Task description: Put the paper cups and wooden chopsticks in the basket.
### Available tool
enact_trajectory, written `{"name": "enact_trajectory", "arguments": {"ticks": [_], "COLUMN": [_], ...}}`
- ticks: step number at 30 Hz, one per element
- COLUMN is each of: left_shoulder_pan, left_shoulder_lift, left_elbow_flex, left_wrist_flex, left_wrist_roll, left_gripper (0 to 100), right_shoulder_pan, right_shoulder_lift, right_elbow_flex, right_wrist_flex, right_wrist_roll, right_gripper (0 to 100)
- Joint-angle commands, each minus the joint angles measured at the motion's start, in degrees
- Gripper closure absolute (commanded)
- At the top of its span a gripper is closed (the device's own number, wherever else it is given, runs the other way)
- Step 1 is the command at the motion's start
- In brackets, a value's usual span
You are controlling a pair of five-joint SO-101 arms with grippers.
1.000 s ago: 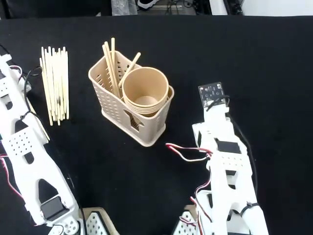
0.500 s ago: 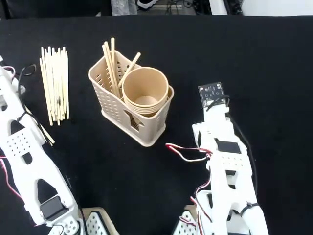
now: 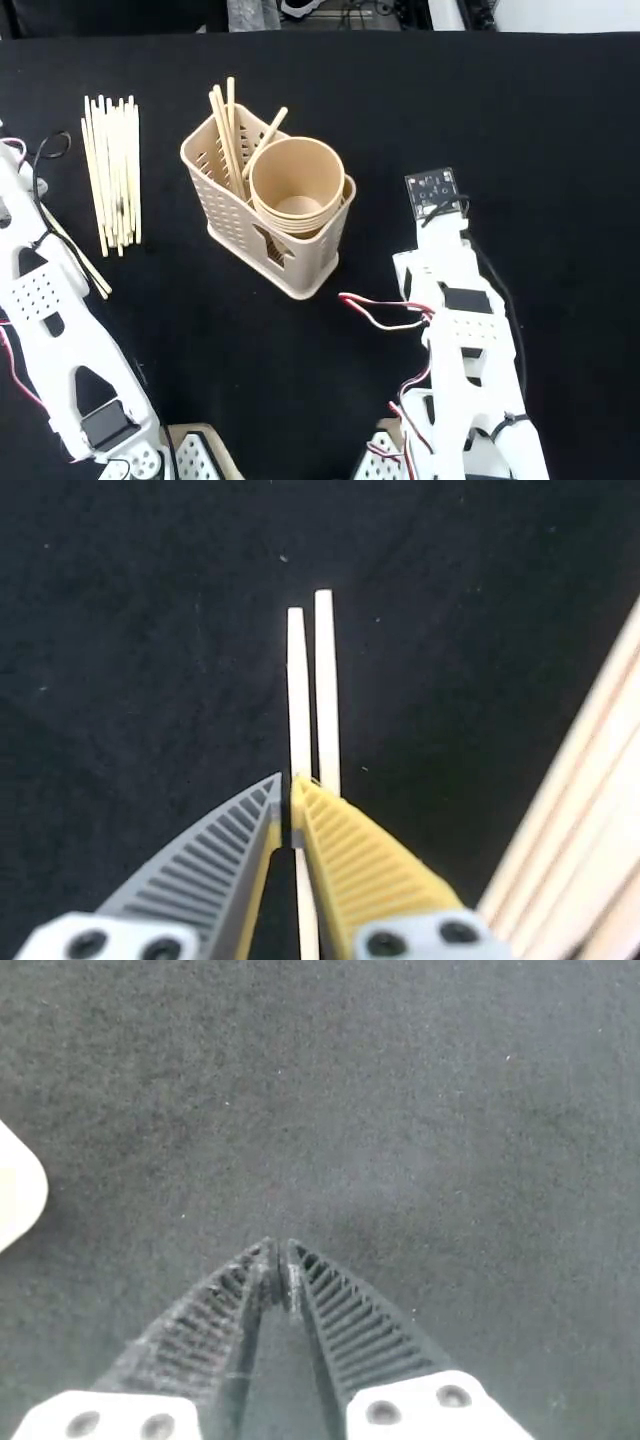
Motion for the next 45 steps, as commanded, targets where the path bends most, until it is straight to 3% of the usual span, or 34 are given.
{"name": "enact_trajectory", "arguments": {"ticks": [1,6,11,14,21,33,45], "left_shoulder_pan": [-1.98,-4.62,-4.35,-3.65,-2.24,-0.13,16.40], "left_shoulder_lift": [1.58,7.03,8.88,8.97,6.68,-21.98,-64.97], "left_elbow_flex": [-2.68,-2.68,-2.68,-2.68,-3.21,-3.47,-3.47], "left_wrist_flex": [-2.81,-8.44,-8.97,-9.23,-8.18,0.79,2.29], "left_wrist_roll": [-0.44,-0.44,-0.88,-0.88,5.19,1.93,1.93], "left_gripper": [88,88,89,97,97,97,97], "right_shoulder_pan": [-0.35,-0.35,-0.35,-0.35,-0.35,-0.35,-0.35], "right_shoulder_lift": [-1.36,-1.36,-1.36,-1.36,-1.36,-1.36,-1.36], "right_elbow_flex": [-0.31,-0.31,-0.31,-0.31,-0.31,-0.40,-0.40], "right_wrist_flex": [-0.79,-0.79,-0.79,-0.79,-0.79,-0.79,-0.79], "right_wrist_roll": [0.62,0.62,0.62,0.62,0.62,0.62,0.62], "right_gripper": [98.5,98.5,98.5,98.5,98.5,98.5,98.5]}}
